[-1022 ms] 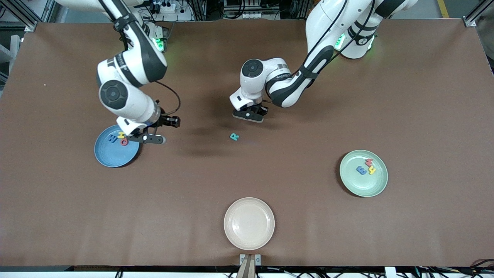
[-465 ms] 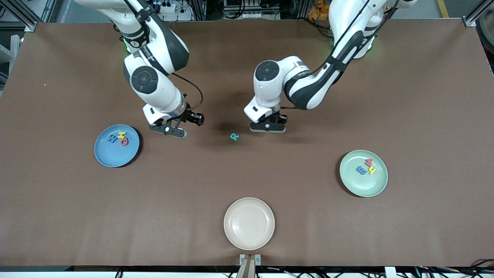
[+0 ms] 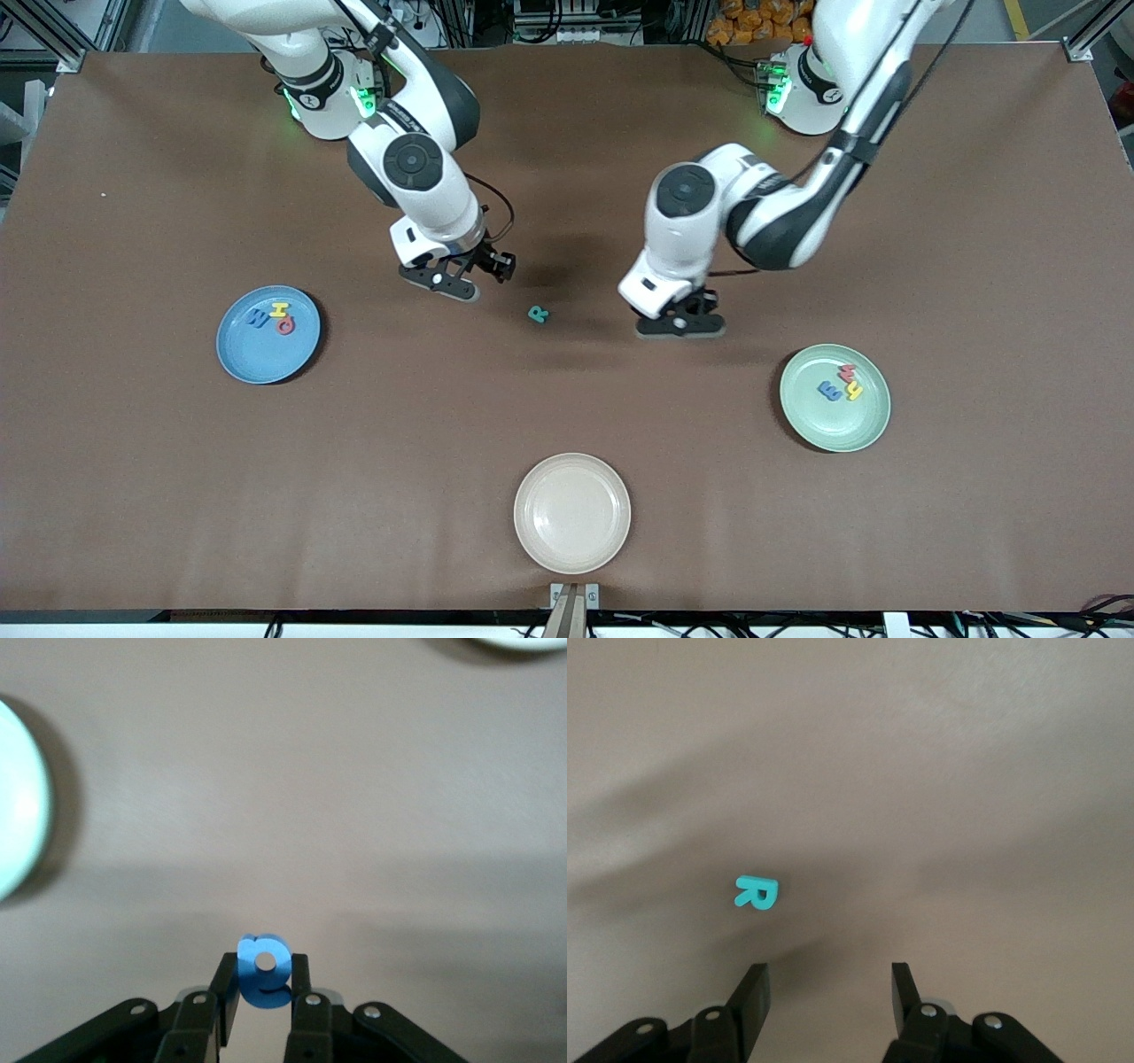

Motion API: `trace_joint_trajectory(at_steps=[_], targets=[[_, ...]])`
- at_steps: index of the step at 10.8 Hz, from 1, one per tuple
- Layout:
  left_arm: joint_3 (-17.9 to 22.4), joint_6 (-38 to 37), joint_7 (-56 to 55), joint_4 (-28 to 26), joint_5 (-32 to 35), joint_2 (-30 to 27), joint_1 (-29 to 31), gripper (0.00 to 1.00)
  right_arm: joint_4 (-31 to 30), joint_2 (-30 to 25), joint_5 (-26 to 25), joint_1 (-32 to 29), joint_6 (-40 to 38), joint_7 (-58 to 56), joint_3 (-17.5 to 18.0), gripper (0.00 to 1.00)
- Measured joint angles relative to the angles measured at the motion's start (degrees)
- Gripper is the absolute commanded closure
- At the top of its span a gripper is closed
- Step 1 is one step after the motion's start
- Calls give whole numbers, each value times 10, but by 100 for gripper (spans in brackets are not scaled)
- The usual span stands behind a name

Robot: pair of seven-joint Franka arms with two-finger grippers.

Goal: Sort uppercase to blue plate, lowercase to green plate
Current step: 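Drop the g on the green plate while the right gripper grasps R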

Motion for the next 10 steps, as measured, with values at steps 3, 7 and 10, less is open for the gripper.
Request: trace_joint_trajectory(at_steps=[3, 7, 10], targets=[[0, -63, 104, 51, -31, -9, 79, 100, 29, 39, -82, 39, 1, 97, 2, 24], [2, -75, 212, 56, -35, 9, 194, 100, 67, 91, -118, 95, 0, 171, -2, 22], [2, -73, 240, 60, -37, 65, 239, 100, 88, 131, -177, 121, 1, 191, -39, 22]])
